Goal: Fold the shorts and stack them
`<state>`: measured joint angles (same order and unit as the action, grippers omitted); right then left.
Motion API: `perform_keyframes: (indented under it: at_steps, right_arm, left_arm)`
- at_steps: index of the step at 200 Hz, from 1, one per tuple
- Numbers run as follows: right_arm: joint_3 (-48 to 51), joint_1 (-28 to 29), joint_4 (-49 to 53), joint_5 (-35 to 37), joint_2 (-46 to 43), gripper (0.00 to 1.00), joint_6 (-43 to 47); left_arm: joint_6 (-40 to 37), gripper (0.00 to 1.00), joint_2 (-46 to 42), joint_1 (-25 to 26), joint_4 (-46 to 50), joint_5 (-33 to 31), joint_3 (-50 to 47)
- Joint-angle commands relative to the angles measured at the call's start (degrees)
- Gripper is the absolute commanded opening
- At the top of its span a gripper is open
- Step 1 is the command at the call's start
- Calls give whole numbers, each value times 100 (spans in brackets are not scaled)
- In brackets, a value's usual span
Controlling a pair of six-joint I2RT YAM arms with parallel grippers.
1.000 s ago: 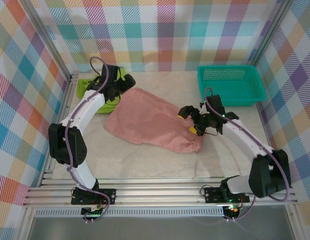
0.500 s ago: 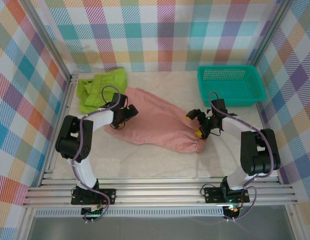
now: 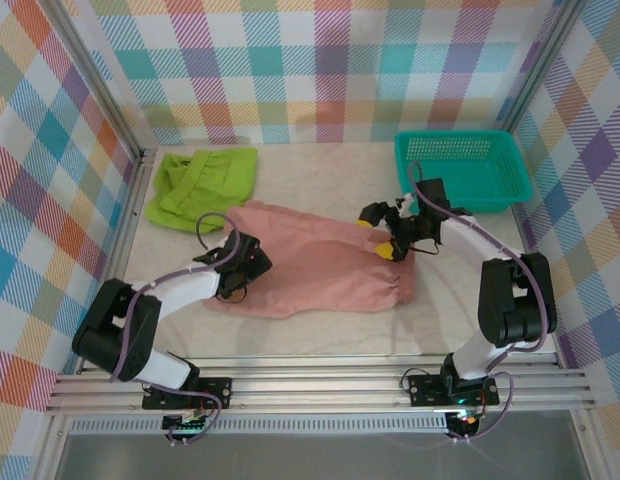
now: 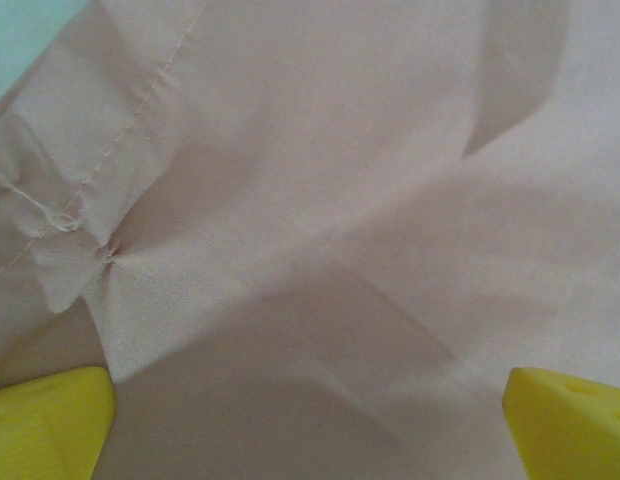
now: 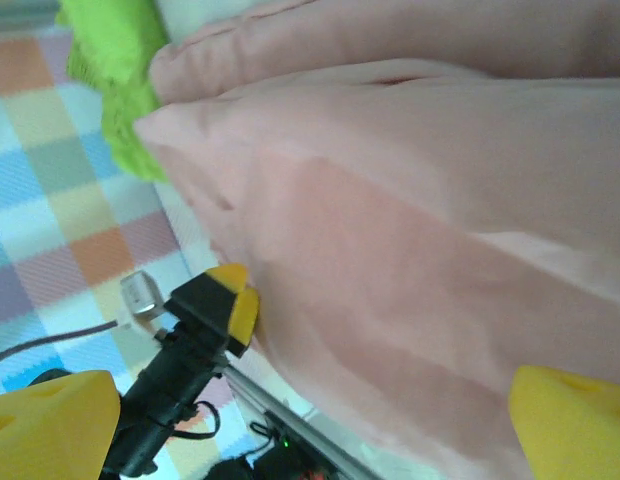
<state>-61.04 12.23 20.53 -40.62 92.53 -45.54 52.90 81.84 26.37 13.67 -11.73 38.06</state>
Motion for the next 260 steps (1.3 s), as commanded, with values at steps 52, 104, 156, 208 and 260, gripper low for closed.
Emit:
perform_keyframes:
  at_steps: [52, 104, 156, 208, 260]
  right_arm:
    - [-482, 121, -127, 328, 750, 99, 156]
    - [-523, -159, -514, 253, 1520, 100, -49]
    - [-478, -186, -450, 439, 1831, 99, -218]
    - [-530, -170, -365, 261, 545, 100, -27]
    - [189, -636, 1139, 1593, -1665, 100, 303]
  left_arm:
    - [452, 100, -511, 66, 967, -648, -407]
    - [545, 100, -468, 87, 892, -677, -674]
    - [581, 100, -479, 101, 910, -718, -790]
    - [358, 100, -1187, 103, 1239, -664, -376]
    - [-59, 100, -1930, 99, 1607, -570, 310]
